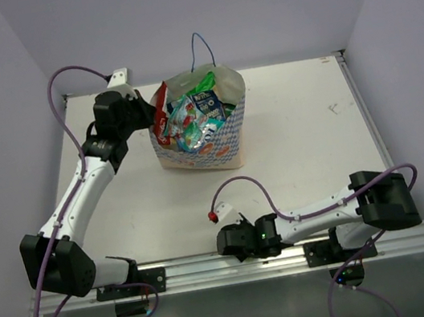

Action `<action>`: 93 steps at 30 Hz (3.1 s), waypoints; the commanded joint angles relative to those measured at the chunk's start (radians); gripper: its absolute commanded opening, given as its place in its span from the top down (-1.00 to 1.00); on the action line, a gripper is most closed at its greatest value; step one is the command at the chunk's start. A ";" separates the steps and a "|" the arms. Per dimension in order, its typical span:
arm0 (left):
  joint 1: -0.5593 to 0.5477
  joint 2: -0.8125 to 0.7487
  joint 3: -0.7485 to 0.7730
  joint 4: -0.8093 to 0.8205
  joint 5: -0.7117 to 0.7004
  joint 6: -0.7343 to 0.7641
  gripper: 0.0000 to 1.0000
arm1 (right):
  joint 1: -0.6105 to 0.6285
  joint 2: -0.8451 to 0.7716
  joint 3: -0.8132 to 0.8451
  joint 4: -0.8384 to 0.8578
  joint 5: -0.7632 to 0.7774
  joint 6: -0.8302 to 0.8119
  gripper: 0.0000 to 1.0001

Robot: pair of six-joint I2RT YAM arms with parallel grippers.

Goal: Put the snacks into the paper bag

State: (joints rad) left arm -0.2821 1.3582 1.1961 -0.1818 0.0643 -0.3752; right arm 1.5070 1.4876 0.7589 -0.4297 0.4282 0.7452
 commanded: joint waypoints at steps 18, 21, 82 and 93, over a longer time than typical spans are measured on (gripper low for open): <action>0.000 -0.060 0.007 0.058 0.000 0.001 1.00 | 0.007 -0.205 0.496 -0.507 0.463 -0.101 1.00; 0.000 -0.057 0.002 0.062 0.003 -0.001 1.00 | 0.002 -0.257 0.642 -0.491 0.631 -0.240 1.00; 0.000 -0.125 -0.073 0.054 0.002 -0.050 1.00 | -0.669 0.023 0.692 0.160 0.337 -0.664 -0.44; 0.000 -0.133 -0.076 0.048 -0.003 -0.045 1.00 | -0.705 0.083 0.685 0.134 0.296 -0.595 -0.05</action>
State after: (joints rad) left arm -0.2821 1.2690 1.1164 -0.1806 0.0555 -0.4114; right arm 0.8154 1.5620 1.4471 -0.2932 0.7406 0.1062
